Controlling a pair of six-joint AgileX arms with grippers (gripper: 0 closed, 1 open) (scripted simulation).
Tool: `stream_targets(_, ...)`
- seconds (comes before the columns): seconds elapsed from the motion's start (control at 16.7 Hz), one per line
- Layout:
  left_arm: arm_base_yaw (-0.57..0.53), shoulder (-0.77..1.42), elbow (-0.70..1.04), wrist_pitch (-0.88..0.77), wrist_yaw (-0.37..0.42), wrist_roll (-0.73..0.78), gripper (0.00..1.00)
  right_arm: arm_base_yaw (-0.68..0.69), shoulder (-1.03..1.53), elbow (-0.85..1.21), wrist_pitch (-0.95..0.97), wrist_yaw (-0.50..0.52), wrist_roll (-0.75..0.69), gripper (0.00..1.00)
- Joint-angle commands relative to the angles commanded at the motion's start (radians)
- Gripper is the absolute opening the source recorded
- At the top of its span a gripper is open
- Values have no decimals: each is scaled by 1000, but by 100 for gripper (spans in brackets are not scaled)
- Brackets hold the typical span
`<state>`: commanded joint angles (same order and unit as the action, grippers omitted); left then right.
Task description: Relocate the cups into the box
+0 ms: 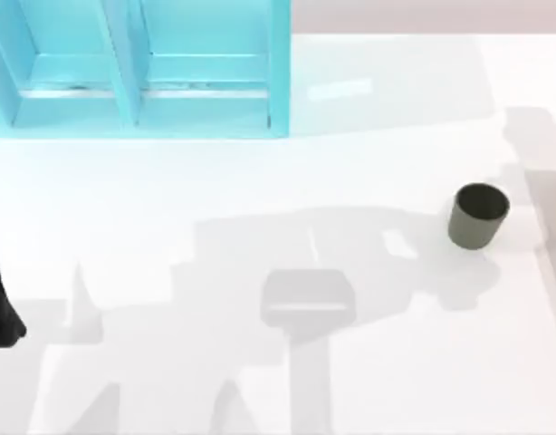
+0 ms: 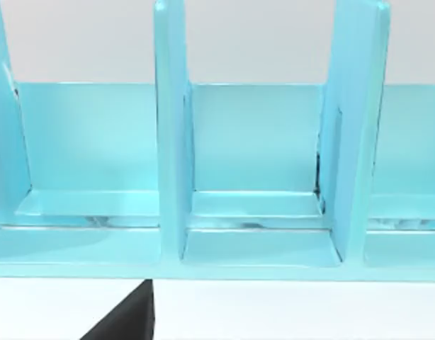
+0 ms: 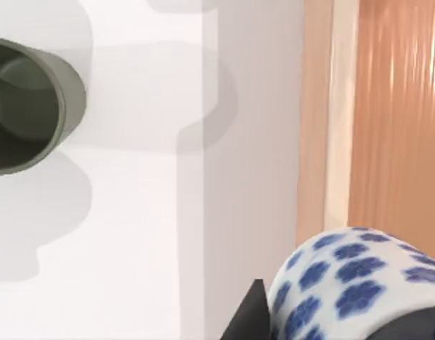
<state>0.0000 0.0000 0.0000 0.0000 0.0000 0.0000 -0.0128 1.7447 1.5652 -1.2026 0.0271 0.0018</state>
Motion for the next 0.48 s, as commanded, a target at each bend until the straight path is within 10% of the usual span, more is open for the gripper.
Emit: stream_targets(0.48,0,0,0,0,0,0,100,-616,-407,-393,24,-147,-609,0)
